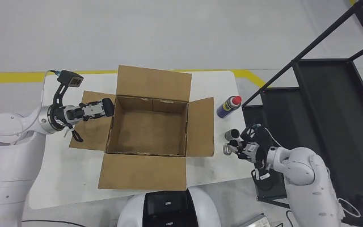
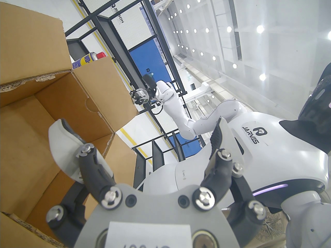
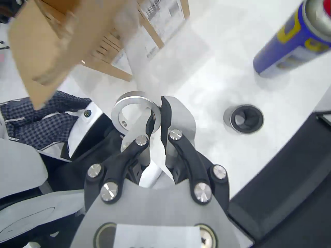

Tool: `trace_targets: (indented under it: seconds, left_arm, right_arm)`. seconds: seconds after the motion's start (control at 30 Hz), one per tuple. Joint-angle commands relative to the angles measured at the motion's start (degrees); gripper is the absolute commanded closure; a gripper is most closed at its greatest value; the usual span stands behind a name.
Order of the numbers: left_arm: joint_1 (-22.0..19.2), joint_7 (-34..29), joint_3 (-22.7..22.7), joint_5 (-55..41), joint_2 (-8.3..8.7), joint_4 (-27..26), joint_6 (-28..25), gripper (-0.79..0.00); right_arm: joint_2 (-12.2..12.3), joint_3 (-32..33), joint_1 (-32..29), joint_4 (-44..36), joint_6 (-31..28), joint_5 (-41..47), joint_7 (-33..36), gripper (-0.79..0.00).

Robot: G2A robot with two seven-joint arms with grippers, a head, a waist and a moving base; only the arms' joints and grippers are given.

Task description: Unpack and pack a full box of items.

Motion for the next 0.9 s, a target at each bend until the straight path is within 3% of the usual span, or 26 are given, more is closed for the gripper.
trace_targets:
  seconds: [0.0,0.43,0.87]
  left_arm:
    - [0.0,0.0,0.0,0.0,0.0,0.0,0.0,-0.785]
    - [0.0,0.0,0.0,0.0,0.0,0.0,0.0,-0.785]
    - [0.0,0.0,0.0,0.0,0.0,0.0,0.0,-0.785]
  right_arm:
    - [0.0,-1.67,0.29,1.31,3.29,-4.35,-0.71,0.0]
    - [0.24,-10.55,2.17,7.16,16.62,-25.29,-4.22,0.0]
    - [-0.06,-15.0,4.11,14.39,25.71,-30.44,-12.45,0.0]
